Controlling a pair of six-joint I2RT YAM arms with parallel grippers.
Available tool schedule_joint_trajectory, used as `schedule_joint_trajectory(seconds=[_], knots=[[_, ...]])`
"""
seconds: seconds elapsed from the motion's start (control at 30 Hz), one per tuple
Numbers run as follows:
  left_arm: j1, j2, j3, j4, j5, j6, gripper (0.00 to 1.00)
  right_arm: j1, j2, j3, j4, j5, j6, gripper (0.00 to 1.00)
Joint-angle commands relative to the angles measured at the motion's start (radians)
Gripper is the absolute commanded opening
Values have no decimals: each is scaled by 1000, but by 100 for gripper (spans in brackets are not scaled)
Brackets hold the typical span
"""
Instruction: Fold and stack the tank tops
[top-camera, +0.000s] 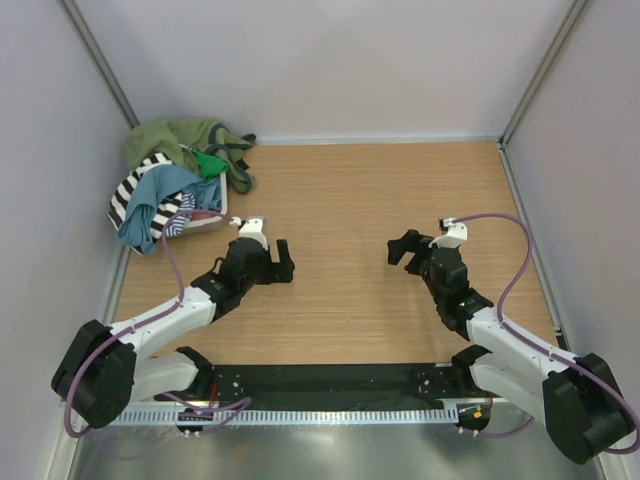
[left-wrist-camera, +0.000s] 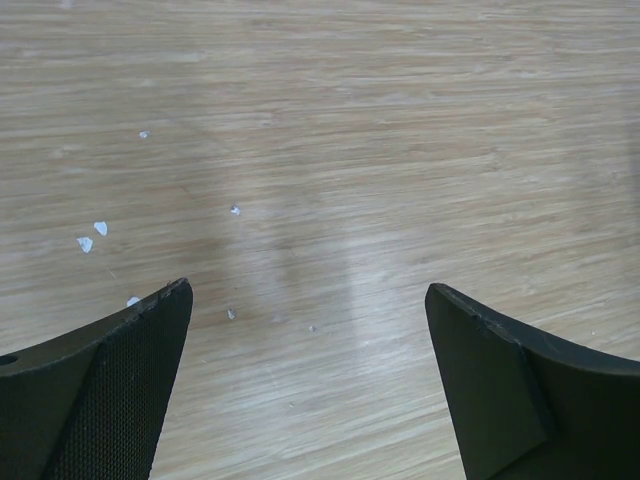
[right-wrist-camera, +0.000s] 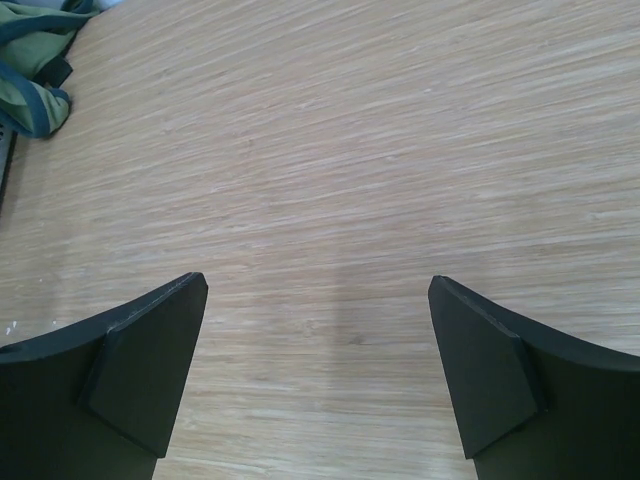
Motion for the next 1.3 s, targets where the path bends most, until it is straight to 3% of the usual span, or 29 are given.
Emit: schedule_joint_trajectory(seconds=[0.0, 0.27, 0.43, 0.53, 0.67, 0.97, 1.27], knots=[[-5, -16, 2, 59, 6, 32, 100, 3, 14, 20, 51, 22, 13, 100], [-5, 35, 47, 10, -137, 26, 99, 3, 1, 2, 60, 11, 1, 98], [1, 53, 215, -209, -334, -81, 100, 4, -6, -11, 88, -40, -16, 96], [71, 44, 368, -403, -420, -173, 94, 3, 14, -6, 93, -52, -14, 95], [271, 35, 510, -557, -395, -243, 92, 3, 56, 9, 93, -75, -8, 95], [573, 193, 846, -692, -415, -257, 88, 3, 82, 28, 82, -118, -2, 94], [709, 417, 1060, -754, -438, -270, 89, 3, 57, 22, 76, -113, -4, 94]])
